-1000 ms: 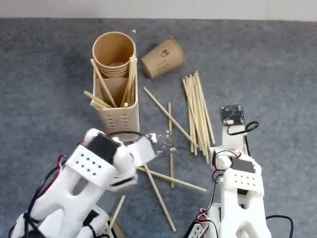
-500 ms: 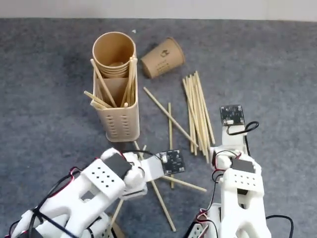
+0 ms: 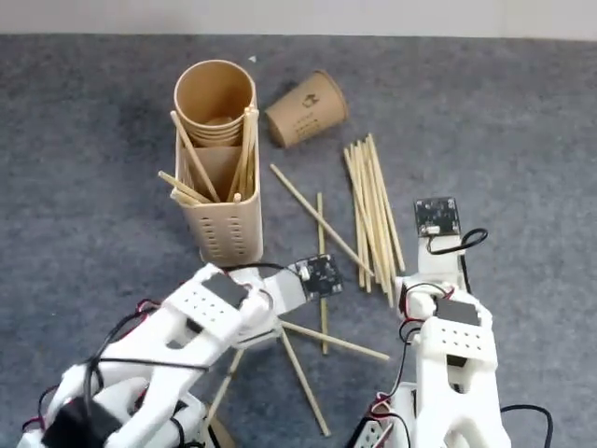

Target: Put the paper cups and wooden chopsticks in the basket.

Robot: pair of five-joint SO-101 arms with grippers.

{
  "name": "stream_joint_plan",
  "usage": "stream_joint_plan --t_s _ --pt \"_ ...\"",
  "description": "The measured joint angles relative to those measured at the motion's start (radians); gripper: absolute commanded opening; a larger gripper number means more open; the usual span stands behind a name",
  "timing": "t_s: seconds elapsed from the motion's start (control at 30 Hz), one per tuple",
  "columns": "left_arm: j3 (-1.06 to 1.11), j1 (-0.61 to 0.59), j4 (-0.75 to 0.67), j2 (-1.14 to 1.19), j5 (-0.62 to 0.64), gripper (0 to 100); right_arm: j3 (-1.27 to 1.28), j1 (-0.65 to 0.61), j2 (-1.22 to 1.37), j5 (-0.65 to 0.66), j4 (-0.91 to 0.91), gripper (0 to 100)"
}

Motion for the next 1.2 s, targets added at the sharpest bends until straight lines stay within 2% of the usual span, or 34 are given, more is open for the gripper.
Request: stream_joint_plan --t_s 0.2,0.37,0.53,0.67,0.9,1.07,1.13,1.2 --pt "-0.180 0.012 0.101 0.203 0.002 4 0.000 0.000 0.000 0.000 0.000 4.9" --pt "-0.270 0.014 0.206 0.230 -0.041 1 0.000 0.000 0.000 0.000 0.000 4.9" --pt "-0.397 0.021 0.319 0.239 -0.043 1 0.000 0.000 0.000 0.000 0.000 4.9" --pt "-0.611 0.017 0.388 0.249 -0.051 1 0.000 0.000 0.000 0.000 0.000 4.9" --pt "-0.957 0.020 0.413 0.250 -0.017 1 0.000 0.000 0.000 -0.018 0.000 4.9" --pt "-1.085 0.021 0.414 0.250 -0.009 2 0.000 0.000 0.000 -0.025 0.000 4.9" --pt "-1.092 0.021 0.414 0.250 -0.006 6 0.000 0.000 0.000 -0.025 0.000 4.9" --pt "-1.092 0.026 0.414 0.264 0.002 14 0.000 0.000 0.000 -0.025 0.000 4.9"
